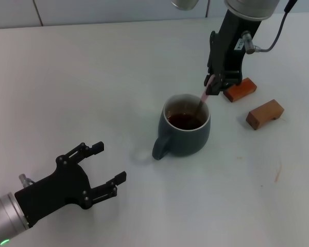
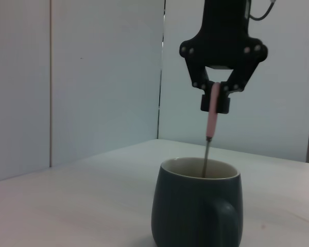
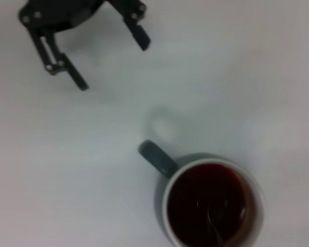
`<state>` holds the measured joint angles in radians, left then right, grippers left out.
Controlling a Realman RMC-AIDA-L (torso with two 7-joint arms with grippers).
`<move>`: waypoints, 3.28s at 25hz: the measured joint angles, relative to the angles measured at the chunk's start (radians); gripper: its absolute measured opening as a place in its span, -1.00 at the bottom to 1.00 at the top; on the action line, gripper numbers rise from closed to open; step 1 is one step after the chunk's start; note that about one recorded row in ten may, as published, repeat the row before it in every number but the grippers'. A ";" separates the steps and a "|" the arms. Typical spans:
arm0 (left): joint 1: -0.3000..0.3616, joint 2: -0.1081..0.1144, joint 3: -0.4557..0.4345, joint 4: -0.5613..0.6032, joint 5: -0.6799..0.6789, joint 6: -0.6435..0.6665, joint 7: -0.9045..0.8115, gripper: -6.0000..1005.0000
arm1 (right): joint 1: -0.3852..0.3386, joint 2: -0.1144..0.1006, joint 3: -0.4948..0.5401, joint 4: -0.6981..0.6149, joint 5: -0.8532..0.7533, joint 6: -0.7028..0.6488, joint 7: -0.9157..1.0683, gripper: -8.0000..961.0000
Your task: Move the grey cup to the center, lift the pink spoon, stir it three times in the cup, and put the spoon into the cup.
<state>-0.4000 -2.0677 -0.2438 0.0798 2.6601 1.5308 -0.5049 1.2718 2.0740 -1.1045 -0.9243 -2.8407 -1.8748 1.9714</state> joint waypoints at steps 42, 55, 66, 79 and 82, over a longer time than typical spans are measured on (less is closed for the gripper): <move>0.002 0.005 0.000 0.009 -0.003 0.010 -0.004 0.70 | -0.184 0.007 -0.073 -0.281 0.189 0.017 0.086 -0.27; 0.005 0.004 -0.006 0.007 -0.006 0.013 -0.005 0.70 | -0.803 0.003 0.137 -0.477 1.066 0.203 -0.249 -0.17; 0.006 0.004 -0.011 0.010 -0.010 0.013 -0.007 0.70 | -1.023 -0.019 0.279 0.317 1.440 0.154 -0.964 -0.18; 0.013 0.005 -0.015 0.008 -0.009 0.012 0.000 0.70 | -1.034 -0.052 0.284 0.535 1.217 0.289 -1.128 -0.17; 0.013 0.004 -0.017 0.006 -0.009 0.012 0.001 0.70 | -1.042 -0.039 0.284 0.535 1.195 0.337 -1.179 -0.06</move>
<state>-0.3867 -2.0641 -0.2605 0.0854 2.6508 1.5431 -0.5043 0.2300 2.0352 -0.8206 -0.3889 -1.6460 -1.5379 0.7927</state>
